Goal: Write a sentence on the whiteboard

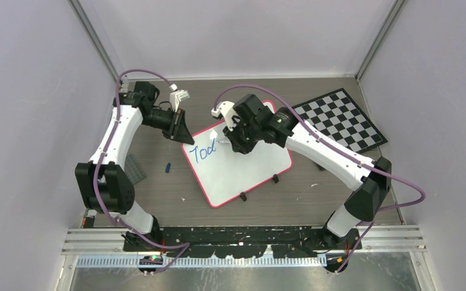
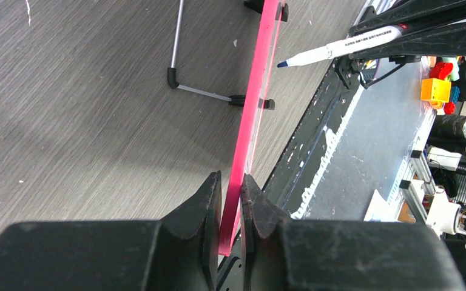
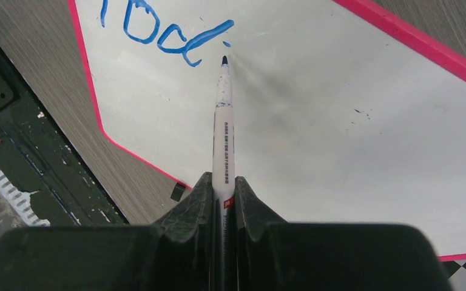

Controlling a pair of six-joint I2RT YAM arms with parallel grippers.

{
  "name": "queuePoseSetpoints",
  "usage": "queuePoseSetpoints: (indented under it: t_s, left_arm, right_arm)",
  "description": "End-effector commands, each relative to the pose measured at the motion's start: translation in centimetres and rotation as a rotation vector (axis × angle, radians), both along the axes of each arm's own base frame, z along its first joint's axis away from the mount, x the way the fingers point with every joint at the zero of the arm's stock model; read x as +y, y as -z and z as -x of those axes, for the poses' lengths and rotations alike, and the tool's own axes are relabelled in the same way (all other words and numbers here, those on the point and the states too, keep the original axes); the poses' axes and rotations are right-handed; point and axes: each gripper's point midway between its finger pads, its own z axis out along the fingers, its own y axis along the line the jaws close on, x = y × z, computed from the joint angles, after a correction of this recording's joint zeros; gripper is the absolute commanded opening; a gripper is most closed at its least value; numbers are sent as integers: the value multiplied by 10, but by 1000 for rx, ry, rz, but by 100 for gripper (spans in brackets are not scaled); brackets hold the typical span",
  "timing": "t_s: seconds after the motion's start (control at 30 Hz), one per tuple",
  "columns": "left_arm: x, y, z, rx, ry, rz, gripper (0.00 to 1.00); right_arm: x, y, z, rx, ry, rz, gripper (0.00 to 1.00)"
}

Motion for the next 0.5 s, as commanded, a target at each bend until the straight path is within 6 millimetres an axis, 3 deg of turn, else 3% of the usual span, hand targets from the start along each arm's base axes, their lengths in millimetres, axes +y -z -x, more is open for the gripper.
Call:
queuePoseSetpoints:
  t_s: [0.0,0.47]
  left_arm:
    - [4,14,-7,-33,-7,-79,0]
    - [5,16,-6,-31,-7,-82,0]
  right_arm:
    - [7,-12,-10,-53,32,-39,0]
    - [12,-9,-20,-63,44,-25,0]
